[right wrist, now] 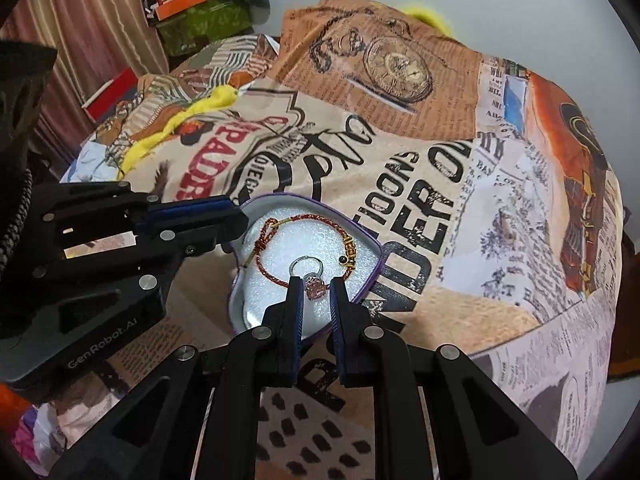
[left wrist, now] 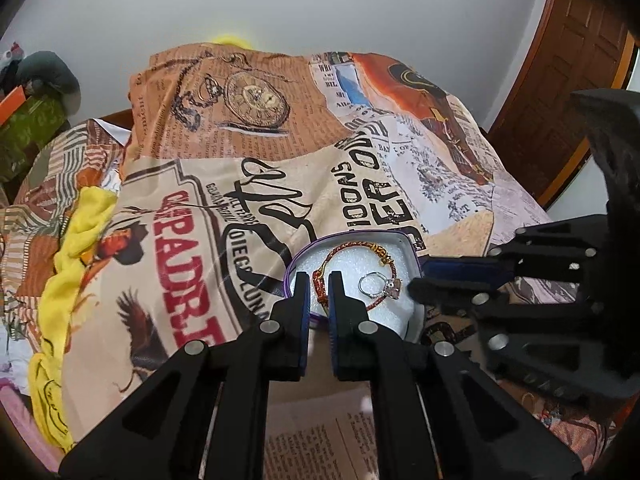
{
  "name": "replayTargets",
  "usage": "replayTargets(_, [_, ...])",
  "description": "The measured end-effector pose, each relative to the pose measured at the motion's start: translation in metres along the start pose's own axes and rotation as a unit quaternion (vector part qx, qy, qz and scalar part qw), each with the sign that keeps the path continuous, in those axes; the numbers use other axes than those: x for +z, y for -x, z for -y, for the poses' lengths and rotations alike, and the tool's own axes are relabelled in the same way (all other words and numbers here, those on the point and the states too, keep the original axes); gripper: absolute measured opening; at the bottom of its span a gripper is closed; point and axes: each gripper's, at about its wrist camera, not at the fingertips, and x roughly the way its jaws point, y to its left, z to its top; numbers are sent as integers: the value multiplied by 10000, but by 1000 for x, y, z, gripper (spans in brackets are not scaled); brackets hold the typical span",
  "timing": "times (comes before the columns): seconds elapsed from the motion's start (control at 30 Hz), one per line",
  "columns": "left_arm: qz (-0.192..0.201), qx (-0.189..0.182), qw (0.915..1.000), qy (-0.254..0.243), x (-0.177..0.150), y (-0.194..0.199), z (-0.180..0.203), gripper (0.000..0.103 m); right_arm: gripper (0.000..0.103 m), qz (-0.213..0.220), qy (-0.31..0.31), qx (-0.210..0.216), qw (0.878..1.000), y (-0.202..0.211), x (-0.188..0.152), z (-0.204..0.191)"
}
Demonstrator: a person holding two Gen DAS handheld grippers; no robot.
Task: Organize jewelry
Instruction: 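Open both grippers and move them back to the jewelry pile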
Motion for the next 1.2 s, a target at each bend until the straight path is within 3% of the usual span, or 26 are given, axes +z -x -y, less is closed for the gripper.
replayTargets(0.13, [99,60,9999,-32,-2,19,3,10,16,248,-73,-21,9997,25,-3,-1])
replayTargets(0.23, [224,80,9997,-74,-4,37,7,20,21,456,-113,-74,9989,46,-8,-3])
replayTargets(0.3, [316,100,9994,-113,-6,49,11,29,28,593,-122,-143,9981,59,-11,-5])
replayTargets(0.43, [457,137,9985,-254,-12,72,23,33,40,912,-185,-304,9952,88,-22,-9])
replayTargets(0.7, [680,27,9962,-544,-38,112,47,46,42,1378,-529,-327,9885,134,-56,-4])
replayTargets(0.9, [548,-170,9963,-641,-57,118,64,47,42,1471,-556,-582,9858,150,-87,-8])
replayTargets(1.2, [-10,-331,9951,-926,-91,89,89,47,42,1305,-599,-918,9854,148,-127,0])
